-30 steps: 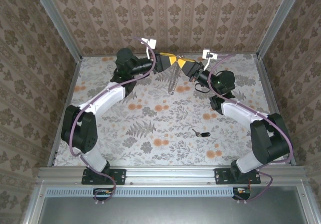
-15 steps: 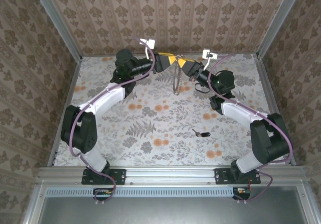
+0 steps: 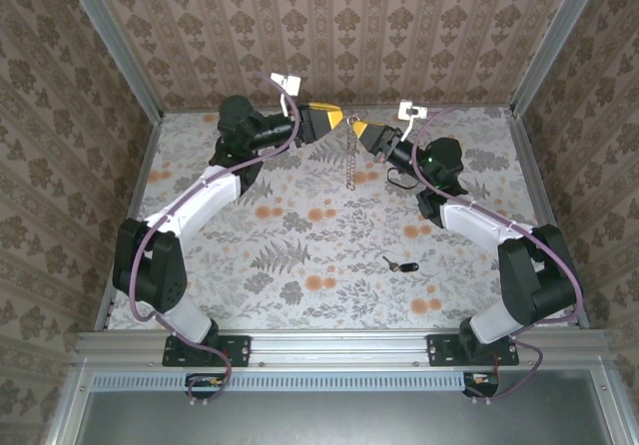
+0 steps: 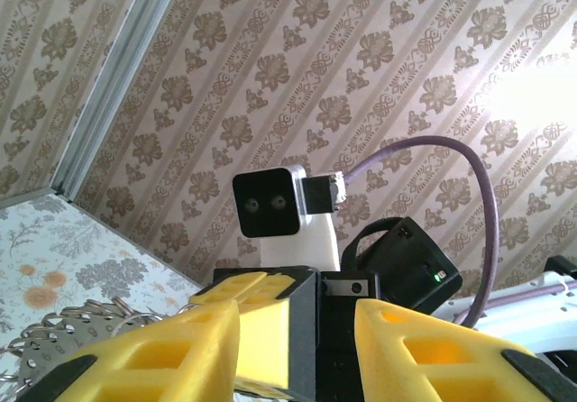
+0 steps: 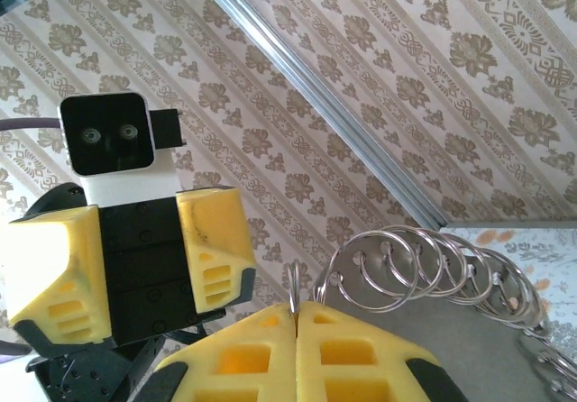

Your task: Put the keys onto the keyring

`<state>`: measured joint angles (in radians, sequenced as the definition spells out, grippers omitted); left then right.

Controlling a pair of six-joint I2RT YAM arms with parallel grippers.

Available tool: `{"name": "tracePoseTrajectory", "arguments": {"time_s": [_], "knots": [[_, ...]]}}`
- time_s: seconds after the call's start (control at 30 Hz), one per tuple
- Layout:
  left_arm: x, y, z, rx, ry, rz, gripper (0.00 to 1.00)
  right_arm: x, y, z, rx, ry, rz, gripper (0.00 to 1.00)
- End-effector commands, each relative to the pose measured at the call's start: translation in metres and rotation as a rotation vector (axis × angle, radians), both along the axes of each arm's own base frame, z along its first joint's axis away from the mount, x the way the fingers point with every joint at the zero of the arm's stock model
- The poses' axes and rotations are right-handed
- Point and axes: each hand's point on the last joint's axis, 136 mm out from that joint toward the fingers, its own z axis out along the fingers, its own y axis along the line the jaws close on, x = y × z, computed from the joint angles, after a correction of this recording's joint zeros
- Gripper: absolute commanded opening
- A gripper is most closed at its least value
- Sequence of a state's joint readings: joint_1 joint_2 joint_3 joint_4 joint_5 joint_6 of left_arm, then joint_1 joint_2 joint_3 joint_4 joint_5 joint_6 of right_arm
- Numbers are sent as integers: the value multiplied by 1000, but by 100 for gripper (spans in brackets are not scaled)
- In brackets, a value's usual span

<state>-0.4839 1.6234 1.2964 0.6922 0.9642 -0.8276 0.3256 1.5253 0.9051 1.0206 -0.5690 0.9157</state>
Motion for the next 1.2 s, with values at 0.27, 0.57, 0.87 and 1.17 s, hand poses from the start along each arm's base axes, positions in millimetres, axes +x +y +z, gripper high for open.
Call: {"name": "tracePoseTrajectory", "arguments": {"time_s": [0.27, 0.57, 0.87, 1.17], "knots": [[2, -7, -4, 6, 1, -32, 38, -16, 5, 33, 20, -115, 51, 0], [5, -11, -15, 21, 20, -39, 38, -18, 6, 36, 23, -126, 63, 0], [9, -15, -22, 34, 29, -33, 38, -20, 5, 36, 23, -128, 63, 0], [10, -18, -26, 42, 31, -35, 39, -18, 5, 34, 24, -122, 59, 0]]}}
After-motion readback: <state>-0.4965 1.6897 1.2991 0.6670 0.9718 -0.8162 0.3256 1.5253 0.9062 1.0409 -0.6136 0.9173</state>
